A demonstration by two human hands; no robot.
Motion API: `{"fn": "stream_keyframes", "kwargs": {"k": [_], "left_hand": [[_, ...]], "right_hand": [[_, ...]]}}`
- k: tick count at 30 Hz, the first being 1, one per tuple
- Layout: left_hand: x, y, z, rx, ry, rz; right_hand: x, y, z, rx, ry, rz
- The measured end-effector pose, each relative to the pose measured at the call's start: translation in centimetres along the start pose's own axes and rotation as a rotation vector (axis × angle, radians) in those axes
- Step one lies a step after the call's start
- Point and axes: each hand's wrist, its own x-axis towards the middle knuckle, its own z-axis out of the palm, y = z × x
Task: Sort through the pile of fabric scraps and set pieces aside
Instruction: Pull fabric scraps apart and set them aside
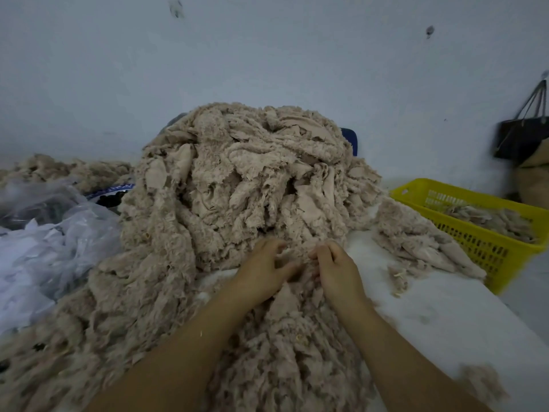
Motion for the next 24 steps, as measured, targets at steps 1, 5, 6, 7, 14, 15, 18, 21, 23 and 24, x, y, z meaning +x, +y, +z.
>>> {"fn": "stream_keyframes", "kwargs": {"k": [1,5,6,7,14,15,18,21,23,24], "left_hand": [[0.2,0.4,0.3,0.031,-0.058,0.010],[0.3,1.7,0.3,-0.081,0.026,0.023],[0.0,1.9,-0.2,-0.190,0.062,0.009],[-0.4,2.2,-0.7,-0.320,0.081,-0.004],[-2.4,1.8,-2.4,-1.234,0.007,-0.212],[-2.7,1.8,-2.4,-1.311,0.027,-0.234],[-3.0,1.3,-1.8,-1.368,0.047,-0.217],[-3.1,1.0,-1.7,-1.395,0.058,-0.174],[-3.2,0.7,-2.0,-1.429,0.088,-0.161],[-3.1,0.5,-2.1,-1.438,0.109,-0.160]], "right_hand": [[0.0,0.0,0.0,0.027,0.004,0.005],[0.3,0.4,-0.1,0.010,-0.029,-0.043],[0.3,0.4,-0.1,-0.015,-0.078,-0.071],[0.3,0.5,0.0,-0.035,-0.150,-0.098],[-0.7,-0.1,1.0,-0.051,-0.253,-0.277],[-1.0,-0.3,0.8,-0.012,-0.242,-0.263],[-1.7,-0.9,0.3,0.115,-0.288,-0.209],[-1.5,-0.7,0.8,-0.092,-0.275,-0.287],[-1.1,-0.6,1.1,-0.146,-0.216,-0.291],[-1.0,-0.7,1.0,-0.133,-0.202,-0.279]]}}
